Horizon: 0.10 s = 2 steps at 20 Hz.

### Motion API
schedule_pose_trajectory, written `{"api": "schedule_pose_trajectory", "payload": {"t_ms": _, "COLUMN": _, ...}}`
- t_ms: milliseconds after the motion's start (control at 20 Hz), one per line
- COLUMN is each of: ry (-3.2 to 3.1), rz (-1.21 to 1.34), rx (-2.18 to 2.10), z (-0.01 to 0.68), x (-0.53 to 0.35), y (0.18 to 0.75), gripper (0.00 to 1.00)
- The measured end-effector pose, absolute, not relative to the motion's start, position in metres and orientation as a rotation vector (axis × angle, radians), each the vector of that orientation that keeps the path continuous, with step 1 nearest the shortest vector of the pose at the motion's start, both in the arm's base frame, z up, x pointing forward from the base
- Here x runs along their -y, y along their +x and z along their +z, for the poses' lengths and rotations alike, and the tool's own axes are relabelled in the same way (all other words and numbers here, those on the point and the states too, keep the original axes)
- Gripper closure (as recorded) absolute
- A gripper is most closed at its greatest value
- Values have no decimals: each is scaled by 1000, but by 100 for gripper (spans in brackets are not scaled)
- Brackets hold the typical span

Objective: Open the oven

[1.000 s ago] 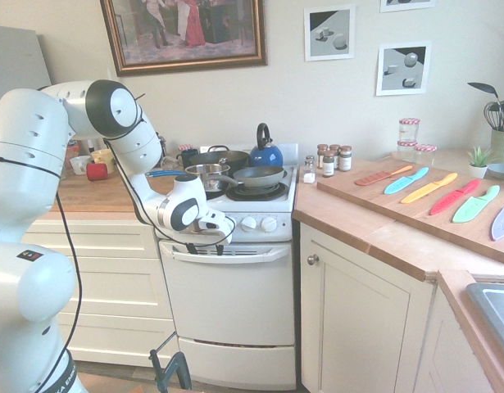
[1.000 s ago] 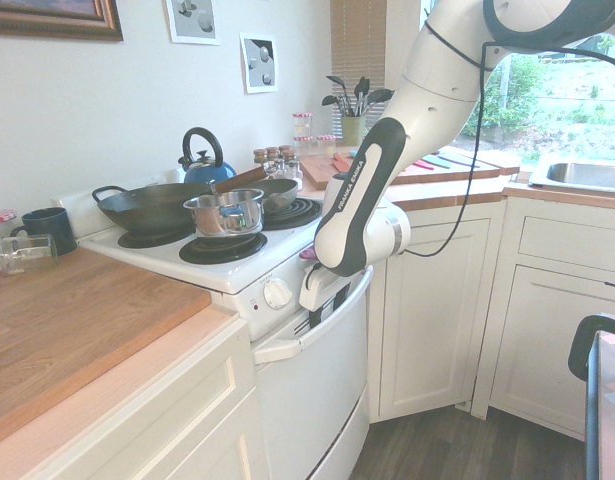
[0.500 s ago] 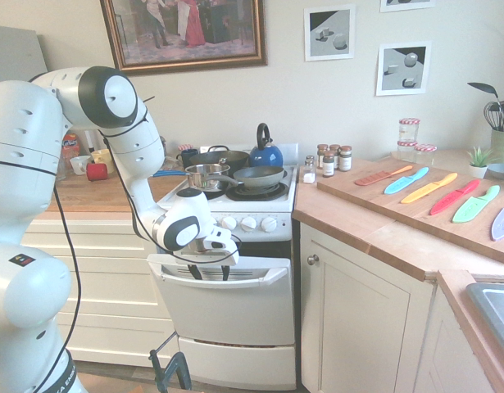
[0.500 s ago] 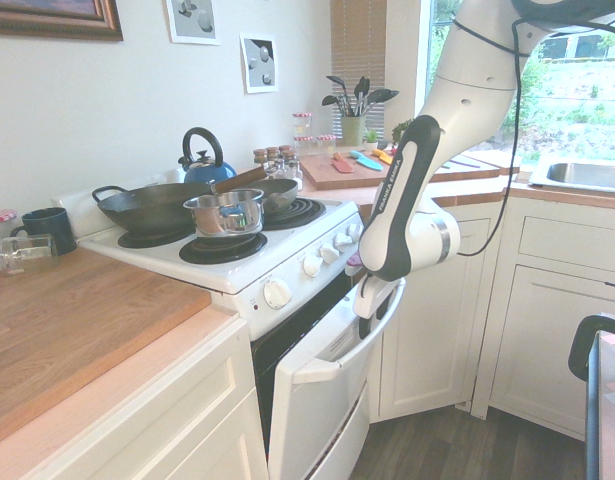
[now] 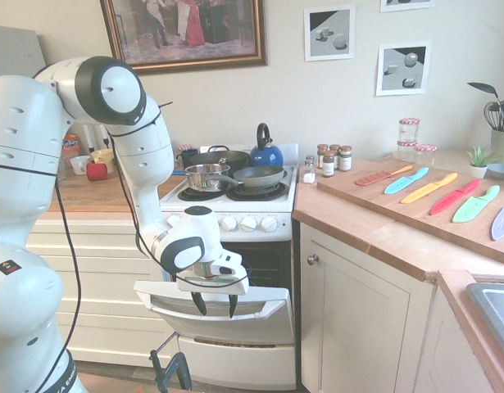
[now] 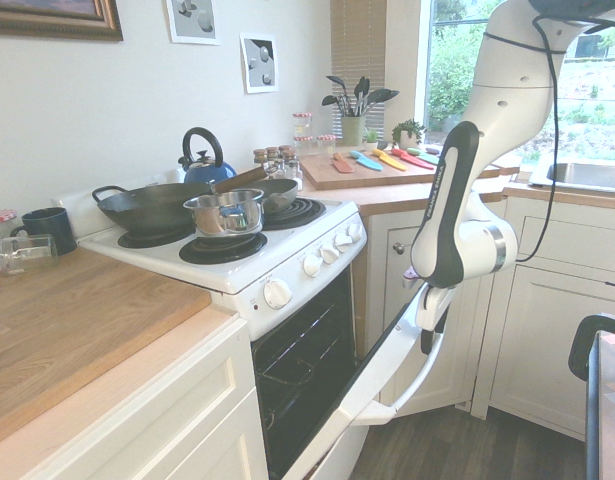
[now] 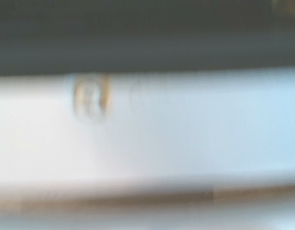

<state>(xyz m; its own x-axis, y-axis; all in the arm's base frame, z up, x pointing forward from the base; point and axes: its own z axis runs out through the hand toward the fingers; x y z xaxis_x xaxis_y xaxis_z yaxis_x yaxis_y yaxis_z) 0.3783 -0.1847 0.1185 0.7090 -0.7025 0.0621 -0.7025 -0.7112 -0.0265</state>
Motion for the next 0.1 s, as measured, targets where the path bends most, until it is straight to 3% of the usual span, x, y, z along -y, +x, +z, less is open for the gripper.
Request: {"api": "schedule_pose_trajectory", "payload": {"t_ms": 100, "ry": -2900, "rz": -128, "rx": -1093, "z": 151, "x": 178, "y": 386, "gripper": 0}}
